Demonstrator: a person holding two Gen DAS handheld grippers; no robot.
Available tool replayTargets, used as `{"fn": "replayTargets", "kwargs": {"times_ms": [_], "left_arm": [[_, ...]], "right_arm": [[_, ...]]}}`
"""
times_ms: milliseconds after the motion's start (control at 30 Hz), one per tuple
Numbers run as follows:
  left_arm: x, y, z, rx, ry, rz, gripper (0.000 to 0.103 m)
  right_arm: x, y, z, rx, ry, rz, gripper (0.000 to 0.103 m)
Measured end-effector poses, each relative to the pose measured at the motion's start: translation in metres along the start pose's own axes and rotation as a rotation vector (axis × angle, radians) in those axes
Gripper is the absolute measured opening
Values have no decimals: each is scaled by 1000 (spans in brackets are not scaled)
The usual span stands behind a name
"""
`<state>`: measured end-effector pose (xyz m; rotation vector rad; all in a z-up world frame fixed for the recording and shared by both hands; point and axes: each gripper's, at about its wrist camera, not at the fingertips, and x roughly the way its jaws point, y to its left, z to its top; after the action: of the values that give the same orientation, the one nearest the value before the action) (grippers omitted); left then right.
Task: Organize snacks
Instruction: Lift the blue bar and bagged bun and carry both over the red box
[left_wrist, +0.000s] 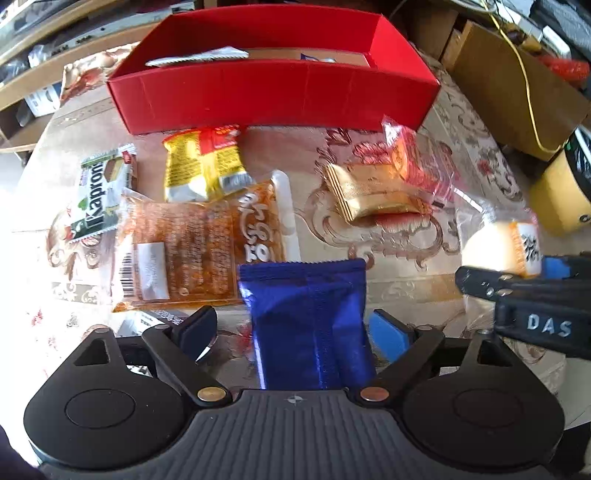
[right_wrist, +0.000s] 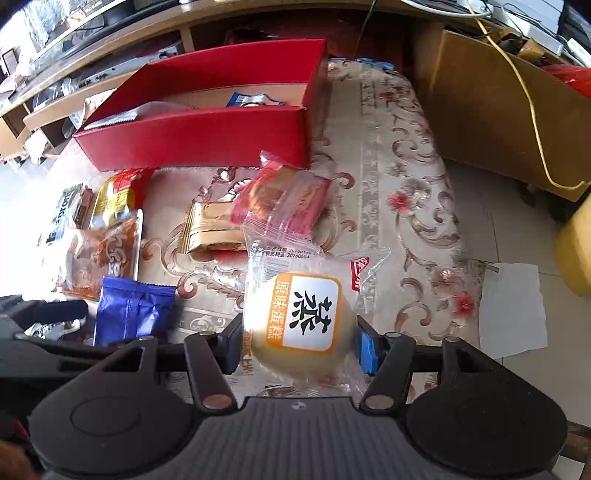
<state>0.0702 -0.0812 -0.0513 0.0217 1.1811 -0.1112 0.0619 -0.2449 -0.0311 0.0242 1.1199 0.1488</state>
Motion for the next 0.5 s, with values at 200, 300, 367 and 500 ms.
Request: {"fn": "replayTargets", "kwargs": {"times_ms": [200, 300, 367, 500], "left_arm": [[11, -14, -8, 55, 9, 41, 89], [4, -11, -8, 53, -7, 34, 72], [3, -7, -9, 38, -5, 22, 70], [-7, -3, -10, 25, -26, 5, 70]], "right_arm": [[-8, -4, -1, 6, -23, 20, 59], [-12, -5, 0, 11, -35, 24, 59], [-14, -4, 1, 8, -46, 28, 59], [-17, -1, 2, -1, -58, 35, 59]]}}
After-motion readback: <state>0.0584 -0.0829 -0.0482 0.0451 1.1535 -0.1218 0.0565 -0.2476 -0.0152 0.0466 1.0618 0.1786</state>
